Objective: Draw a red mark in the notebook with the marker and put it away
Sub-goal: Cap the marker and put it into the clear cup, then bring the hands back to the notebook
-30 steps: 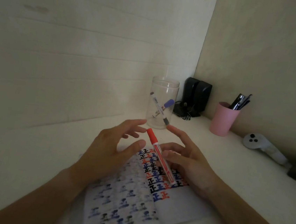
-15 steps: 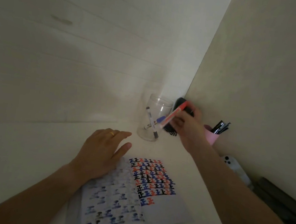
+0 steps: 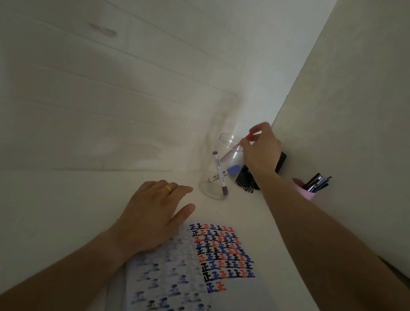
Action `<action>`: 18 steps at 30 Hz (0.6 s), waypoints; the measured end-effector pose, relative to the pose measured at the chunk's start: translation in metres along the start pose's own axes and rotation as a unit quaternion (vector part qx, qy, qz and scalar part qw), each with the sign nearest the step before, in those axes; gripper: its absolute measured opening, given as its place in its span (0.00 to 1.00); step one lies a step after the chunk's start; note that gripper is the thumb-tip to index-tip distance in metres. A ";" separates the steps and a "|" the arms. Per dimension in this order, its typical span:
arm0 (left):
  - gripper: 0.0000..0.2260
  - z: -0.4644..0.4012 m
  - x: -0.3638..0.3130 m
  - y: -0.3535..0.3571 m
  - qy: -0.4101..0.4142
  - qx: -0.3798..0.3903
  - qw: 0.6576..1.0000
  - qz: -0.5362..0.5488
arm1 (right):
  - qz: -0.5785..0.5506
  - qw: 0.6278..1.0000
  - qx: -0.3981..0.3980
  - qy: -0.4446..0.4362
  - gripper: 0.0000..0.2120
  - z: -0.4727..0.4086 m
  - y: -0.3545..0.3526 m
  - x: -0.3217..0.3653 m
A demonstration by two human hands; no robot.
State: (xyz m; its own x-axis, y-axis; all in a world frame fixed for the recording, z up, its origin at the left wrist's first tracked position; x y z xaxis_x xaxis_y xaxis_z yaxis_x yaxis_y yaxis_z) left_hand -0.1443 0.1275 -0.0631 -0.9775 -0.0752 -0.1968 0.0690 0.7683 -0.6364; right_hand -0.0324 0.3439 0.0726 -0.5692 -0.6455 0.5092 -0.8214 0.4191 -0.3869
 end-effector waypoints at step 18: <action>0.21 0.014 -0.044 -0.037 0.042 0.062 0.996 -0.046 | 0.072 0.982 0.176 -0.003 0.15 0.137 -0.121 -0.028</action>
State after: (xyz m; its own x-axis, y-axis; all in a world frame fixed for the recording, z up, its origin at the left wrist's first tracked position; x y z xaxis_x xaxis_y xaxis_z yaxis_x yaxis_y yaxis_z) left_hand -0.1008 0.0936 -0.0417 -0.9937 -0.0840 -0.0738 -0.0024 0.6762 -0.7368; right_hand 0.0879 0.2239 0.0003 -0.6778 -0.5993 0.4260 -0.6683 0.2605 -0.6968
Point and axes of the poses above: each hand's wrist, its own z-axis away from the middle knuckle, its own y-axis out of the palm, x = y × z, the point moved 3 cm from there along -z, towards the middle knuckle, and after that the axes turned 10 degrees about -x, right-handed, at the moved point
